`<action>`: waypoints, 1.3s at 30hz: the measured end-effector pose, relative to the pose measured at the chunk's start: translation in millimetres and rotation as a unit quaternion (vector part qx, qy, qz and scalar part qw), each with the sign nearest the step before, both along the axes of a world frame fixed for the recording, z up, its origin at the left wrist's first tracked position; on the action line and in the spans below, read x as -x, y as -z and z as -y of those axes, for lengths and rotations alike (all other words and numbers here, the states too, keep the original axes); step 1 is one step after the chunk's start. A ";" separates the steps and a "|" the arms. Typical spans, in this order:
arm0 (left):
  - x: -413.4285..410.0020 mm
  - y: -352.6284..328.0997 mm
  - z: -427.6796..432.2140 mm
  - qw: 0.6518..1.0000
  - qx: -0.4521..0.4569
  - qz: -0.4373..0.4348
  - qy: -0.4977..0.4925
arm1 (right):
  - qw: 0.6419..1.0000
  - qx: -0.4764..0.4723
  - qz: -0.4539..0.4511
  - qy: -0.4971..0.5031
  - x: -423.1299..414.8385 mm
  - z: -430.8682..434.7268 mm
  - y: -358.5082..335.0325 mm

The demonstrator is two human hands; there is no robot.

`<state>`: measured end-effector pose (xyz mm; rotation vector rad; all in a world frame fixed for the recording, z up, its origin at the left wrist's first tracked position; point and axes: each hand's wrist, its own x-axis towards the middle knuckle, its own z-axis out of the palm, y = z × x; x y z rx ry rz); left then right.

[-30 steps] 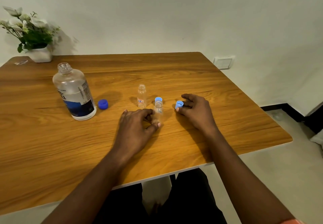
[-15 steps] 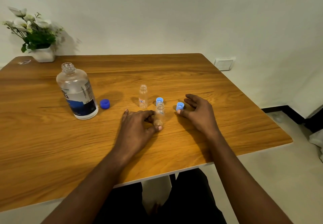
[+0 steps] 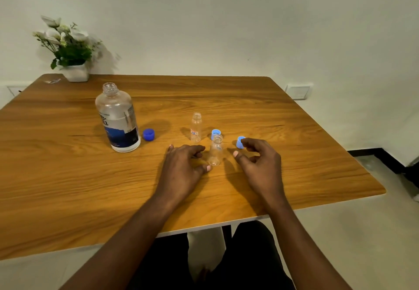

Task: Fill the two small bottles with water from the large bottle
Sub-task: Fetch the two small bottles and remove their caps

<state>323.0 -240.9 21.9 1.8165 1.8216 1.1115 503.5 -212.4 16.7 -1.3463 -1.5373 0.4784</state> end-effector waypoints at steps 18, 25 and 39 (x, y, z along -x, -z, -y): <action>31.6 6.3 35.0 0.995 0.037 0.046 -0.074 | 0.997 0.048 -0.001 -0.064 46.0 8.6 7.4; 47.4 7.1 38.4 0.994 0.019 0.059 -0.091 | 0.995 0.043 0.007 -0.086 71.6 8.4 6.1; 110.2 8.0 34.1 0.963 -0.038 0.174 -0.204 | 0.989 0.027 0.000 -0.143 107.7 0.5 1.1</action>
